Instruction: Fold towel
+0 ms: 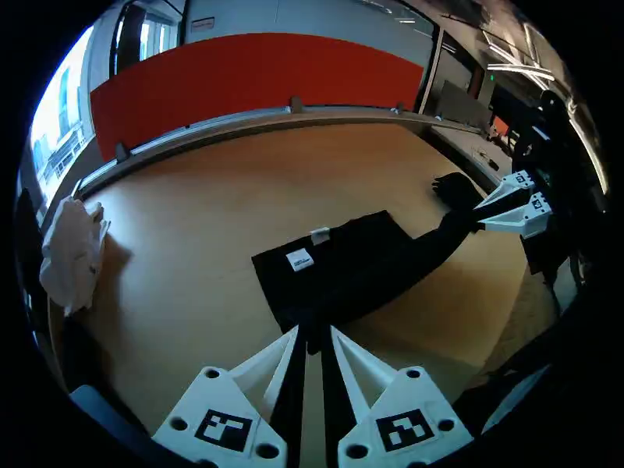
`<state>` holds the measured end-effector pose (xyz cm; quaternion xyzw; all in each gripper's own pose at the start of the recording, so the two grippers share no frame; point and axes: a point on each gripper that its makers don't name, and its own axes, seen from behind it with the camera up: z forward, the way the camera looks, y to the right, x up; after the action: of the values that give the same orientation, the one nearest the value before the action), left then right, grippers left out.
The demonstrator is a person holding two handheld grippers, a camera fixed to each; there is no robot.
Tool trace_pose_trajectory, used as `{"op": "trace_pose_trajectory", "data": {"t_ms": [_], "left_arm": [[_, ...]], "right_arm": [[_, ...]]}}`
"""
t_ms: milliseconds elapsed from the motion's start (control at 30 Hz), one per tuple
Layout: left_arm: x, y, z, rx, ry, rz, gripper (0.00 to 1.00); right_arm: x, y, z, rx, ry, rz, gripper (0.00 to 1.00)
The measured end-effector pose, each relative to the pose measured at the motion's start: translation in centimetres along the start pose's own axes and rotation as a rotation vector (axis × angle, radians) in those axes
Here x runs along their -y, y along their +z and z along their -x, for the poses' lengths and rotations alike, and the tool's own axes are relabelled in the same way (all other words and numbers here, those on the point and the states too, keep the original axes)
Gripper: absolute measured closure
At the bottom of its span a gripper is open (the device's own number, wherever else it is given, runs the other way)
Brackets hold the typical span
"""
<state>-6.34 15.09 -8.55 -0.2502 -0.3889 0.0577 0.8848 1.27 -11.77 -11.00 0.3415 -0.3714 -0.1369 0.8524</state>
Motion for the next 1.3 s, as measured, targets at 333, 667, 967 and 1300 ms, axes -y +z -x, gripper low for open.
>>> {"op": "trace_pose_trajectory", "data": {"t_ms": [333, 667, 967, 1300], "left_arm": [[1.1, 2.6, -0.5, 0.019, 0.006, -0.009, 0.87], [2.3, 5.1, -0.8, 0.032, 0.006, -0.020, 0.87], [2.9, 6.7, -0.6, 0.048, 0.009, -0.020, 0.87], [3.6, 8.7, -0.2, 0.065, 0.023, -0.026, 0.87]], "right_arm": [[-1.7, 2.3, 0.4, 0.025, 0.006, 0.012, 0.83], [-3.5, 4.5, 0.3, 0.038, 0.014, 0.019, 0.83], [-4.4, 5.7, 0.8, 0.058, 0.020, 0.022, 0.83], [-5.3, 7.2, 1.7, 0.082, 0.034, 0.025, 0.83]]}}
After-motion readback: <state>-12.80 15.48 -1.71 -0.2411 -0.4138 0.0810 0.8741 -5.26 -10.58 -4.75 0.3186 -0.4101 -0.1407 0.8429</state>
